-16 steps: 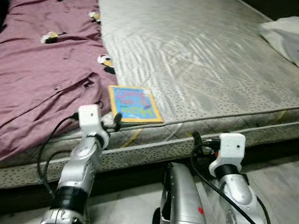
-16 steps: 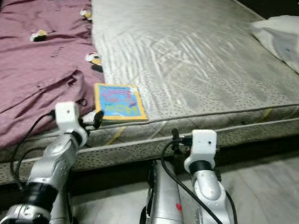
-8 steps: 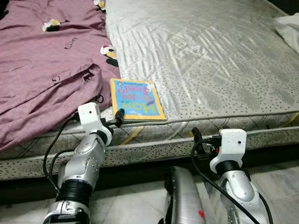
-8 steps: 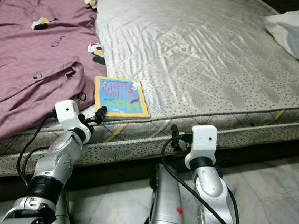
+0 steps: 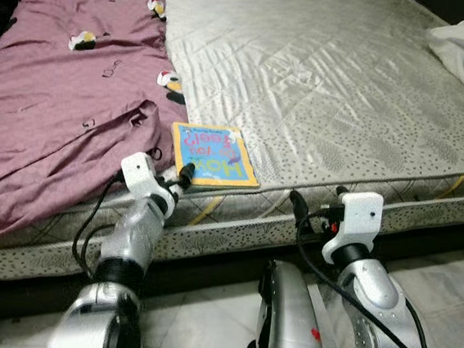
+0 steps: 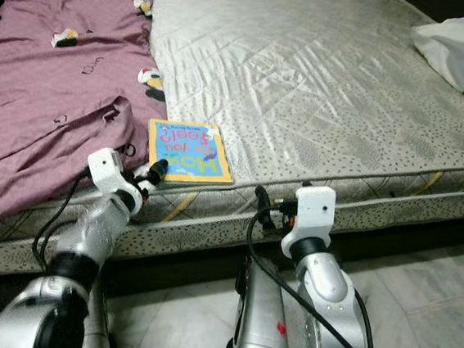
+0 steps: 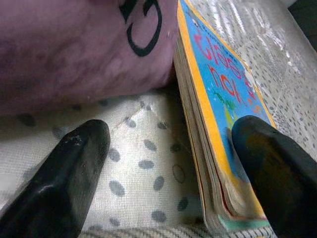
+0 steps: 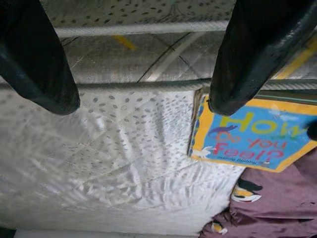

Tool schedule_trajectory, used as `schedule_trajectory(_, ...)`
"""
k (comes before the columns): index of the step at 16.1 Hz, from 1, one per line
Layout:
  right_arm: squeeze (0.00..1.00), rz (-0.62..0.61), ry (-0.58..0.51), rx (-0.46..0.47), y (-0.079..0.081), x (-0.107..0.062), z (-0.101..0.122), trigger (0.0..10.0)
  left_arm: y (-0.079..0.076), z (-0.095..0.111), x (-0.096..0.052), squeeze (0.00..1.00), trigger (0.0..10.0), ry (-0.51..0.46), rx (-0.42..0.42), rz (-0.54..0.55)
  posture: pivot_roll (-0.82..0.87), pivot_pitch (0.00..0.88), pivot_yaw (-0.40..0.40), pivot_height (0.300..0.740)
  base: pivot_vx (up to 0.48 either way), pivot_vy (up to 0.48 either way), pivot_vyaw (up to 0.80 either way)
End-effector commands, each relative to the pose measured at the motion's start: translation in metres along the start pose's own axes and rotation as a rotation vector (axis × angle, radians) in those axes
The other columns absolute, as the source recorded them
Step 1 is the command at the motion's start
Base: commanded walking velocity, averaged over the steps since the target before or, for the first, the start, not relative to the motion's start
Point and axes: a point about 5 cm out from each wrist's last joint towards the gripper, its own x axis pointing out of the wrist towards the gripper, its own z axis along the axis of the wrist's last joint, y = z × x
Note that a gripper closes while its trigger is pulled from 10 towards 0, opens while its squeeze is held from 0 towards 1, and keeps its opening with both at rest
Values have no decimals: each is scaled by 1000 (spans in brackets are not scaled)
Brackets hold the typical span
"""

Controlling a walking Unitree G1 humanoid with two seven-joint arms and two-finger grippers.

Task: Clean up the room

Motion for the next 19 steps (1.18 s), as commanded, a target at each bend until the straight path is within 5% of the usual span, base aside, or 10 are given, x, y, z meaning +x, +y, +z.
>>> schedule_trajectory(1,0,15,-27,24,0,1,11,10000,-1,-11,1,0,10000,67,-24,-17,-198,16,-51,458,0,0,0)
schedule_trajectory(4,0,291,-73,31,27,0,33,10000,-12,-15,8,0,10000,132,-93,-101,-210,10,-53,458,0,0,0)
schedule_trajectory(7,0,304,-58,12,27,-1,33,10000,-22,-13,13,0,10000,189,-102,-148,-212,7,-51,458,0,0,0)
schedule_trajectory(10,0,388,-58,12,35,-5,37,10000,-16,-19,13,0,10000,253,-162,-118,-220,3,-45,458,0,0,0)
schedule_trajectory(11,0,442,-62,-8,38,-8,40,10000,-16,-21,12,0,0,265,-210,-151,-227,5,-38,458,0,0,0)
schedule_trajectory(15,0,356,-21,9,24,-7,30,10000,-21,-21,11,0,0,302,-223,-214,-211,0,-31,458,0,0,0)
schedule_trajectory(19,0,299,29,-7,15,0,17,10000,-4,-27,8,0,0,318,-195,-138,-200,0,-19,458,0,0,0)
